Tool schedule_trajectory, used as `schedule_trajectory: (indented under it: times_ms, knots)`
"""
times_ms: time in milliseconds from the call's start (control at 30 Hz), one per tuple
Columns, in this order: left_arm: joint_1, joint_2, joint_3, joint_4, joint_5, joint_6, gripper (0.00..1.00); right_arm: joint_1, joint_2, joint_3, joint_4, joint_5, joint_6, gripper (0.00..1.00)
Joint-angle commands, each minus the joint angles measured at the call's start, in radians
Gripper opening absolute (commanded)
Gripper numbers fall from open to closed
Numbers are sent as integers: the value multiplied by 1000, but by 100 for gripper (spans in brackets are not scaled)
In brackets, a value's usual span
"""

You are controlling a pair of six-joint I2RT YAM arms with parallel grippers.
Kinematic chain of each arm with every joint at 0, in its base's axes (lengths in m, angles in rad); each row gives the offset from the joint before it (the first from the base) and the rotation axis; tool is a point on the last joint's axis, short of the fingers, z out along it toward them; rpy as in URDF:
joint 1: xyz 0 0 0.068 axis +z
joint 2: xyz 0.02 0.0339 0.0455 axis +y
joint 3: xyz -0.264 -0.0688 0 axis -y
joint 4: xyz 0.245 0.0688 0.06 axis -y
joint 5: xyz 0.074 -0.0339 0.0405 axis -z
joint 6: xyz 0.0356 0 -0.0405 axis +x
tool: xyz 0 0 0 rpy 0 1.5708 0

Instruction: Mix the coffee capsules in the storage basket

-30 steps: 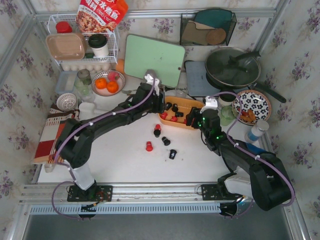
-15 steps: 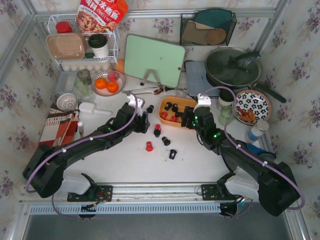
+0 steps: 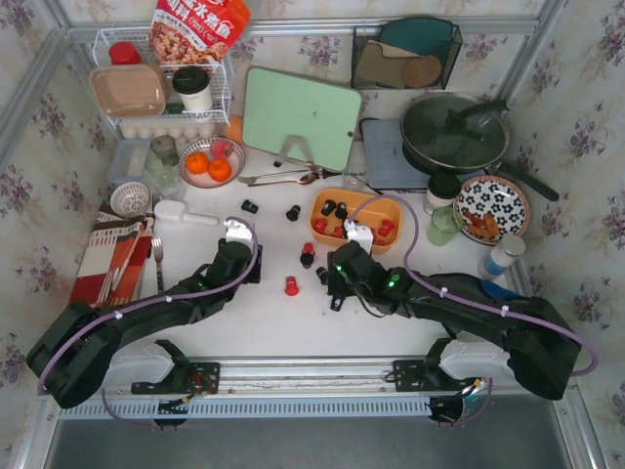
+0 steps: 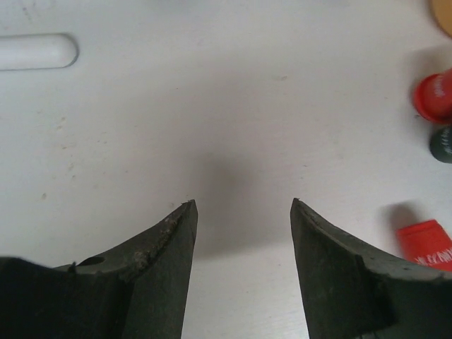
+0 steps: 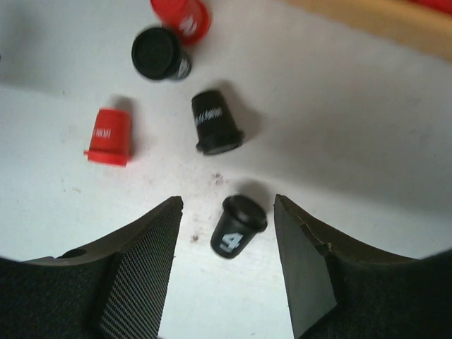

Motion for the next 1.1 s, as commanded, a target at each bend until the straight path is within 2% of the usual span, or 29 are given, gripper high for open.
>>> schedule_trajectory:
  times_ms: [0, 267, 467, 867, 1067]
  knots:
    - [1, 18, 13, 37, -143, -69, 59, 53, 30, 5, -74, 30, 138, 62]
    - [2, -5, -16, 44, -187, -98, 60, 123, 98, -1, -135, 68, 239, 61]
    - [2, 11, -5, 34, -198, -106, 60, 133, 87, -49, -99, 87, 303, 53]
    - [2, 36, 13, 27, -186, -101, 63, 136, 150, -65, -27, 85, 291, 51]
    - [8, 39, 12, 29, -175, -102, 69, 135, 157, -81, -5, 85, 278, 42]
